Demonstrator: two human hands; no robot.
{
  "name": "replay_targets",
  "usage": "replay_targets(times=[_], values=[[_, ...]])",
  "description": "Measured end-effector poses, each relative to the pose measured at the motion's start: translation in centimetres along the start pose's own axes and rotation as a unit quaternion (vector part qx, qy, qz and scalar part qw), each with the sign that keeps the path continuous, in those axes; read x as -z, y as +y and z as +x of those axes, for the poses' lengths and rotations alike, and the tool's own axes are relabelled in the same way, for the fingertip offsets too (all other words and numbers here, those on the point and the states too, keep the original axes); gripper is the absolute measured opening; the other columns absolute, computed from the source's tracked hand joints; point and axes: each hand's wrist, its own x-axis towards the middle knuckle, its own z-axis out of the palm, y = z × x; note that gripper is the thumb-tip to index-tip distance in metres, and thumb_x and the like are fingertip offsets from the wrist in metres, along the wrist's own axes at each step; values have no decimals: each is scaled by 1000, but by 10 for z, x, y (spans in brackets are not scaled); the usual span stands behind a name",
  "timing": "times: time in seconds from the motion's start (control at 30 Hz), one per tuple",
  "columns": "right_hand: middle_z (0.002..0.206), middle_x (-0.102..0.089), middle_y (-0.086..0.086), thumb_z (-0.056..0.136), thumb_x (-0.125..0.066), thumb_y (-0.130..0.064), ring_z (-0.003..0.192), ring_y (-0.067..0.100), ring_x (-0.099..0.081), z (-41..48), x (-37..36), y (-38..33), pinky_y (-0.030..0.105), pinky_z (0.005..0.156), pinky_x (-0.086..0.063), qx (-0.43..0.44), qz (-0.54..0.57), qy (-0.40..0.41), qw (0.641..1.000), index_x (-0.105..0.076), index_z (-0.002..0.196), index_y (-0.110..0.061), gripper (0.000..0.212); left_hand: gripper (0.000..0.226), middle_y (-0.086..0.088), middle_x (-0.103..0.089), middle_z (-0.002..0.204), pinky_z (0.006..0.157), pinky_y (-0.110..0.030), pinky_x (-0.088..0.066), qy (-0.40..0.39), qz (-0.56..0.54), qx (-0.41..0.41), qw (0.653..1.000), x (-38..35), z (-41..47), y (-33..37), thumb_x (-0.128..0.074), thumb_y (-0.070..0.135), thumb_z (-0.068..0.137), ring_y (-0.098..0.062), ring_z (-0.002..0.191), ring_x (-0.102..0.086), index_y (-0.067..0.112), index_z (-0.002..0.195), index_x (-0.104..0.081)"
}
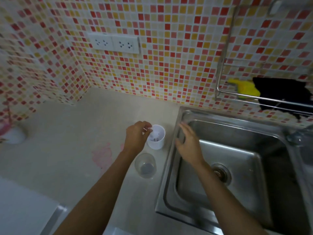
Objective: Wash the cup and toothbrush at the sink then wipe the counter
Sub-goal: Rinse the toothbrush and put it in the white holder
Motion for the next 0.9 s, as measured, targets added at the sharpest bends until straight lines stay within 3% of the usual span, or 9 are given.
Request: replay_targets(times=[0.07, 0.17, 0.23, 0.37, 0.63, 0.9], values=[[153, -33, 4, 84, -71, -24, 140, 20, -31, 2, -25, 3, 31, 114, -25, -46, 15, -107, 993, -32, 146, -12, 74, 12, -5, -73, 90, 74, -27, -50, -14, 1, -6, 1000, -5, 3, -6, -68, 21, 84, -19, 72, -67, 13, 92, -72], [141, -42, -7, 75, -78, -37, 128, 9, -40, 8, -44, -1, 29, 108, -32, -70, 81, -157, 982, -32, 144, -21, 85, 21, -6, -73, 88, 74, -36, -54, -24, -4, -20, 1000, -10, 7, -12, -63, 27, 80, -22, 70, -68, 12, 91, -73], [141, -47, -3, 72, -81, -36, 128, 13, -45, 9, -52, -1, 37, 108, -39, -80, 117, -158, 977, -35, 142, -23, 84, 20, -6, -73, 88, 74, -38, -55, -21, -10, -28, 999, -12, 9, -15, -64, 26, 80, -22, 69, -67, 11, 90, -73], [141, -49, -1, 73, -82, -34, 128, 13, -48, 10, -58, 0, 38, 107, -42, -90, 138, -160, 973, -38, 142, -22, 83, 22, -8, -74, 90, 78, -36, -54, -36, -29, -41, 998, -15, 13, -15, -65, 27, 81, -23, 71, -67, 9, 90, -74], [129, -58, -3, 70, -83, -33, 113, 12, -57, 17, -65, -6, 30, 96, -49, -91, 153, -133, 975, -46, 133, -22, 74, 9, -9, -74, 92, 88, -46, -51, -62, 41, -103, 992, -26, 21, -20, -71, 13, 81, -26, 77, -69, 11, 89, -76], [130, -55, -3, 68, -84, -35, 114, 14, -56, 24, -66, 2, 32, 95, -50, -89, 138, -152, 975, -41, 134, -23, 79, 18, -13, -73, 102, 91, -36, -48, -87, 58, -103, 989, -33, 29, -22, -65, 17, 88, -27, 85, -68, 10, 101, -75]])
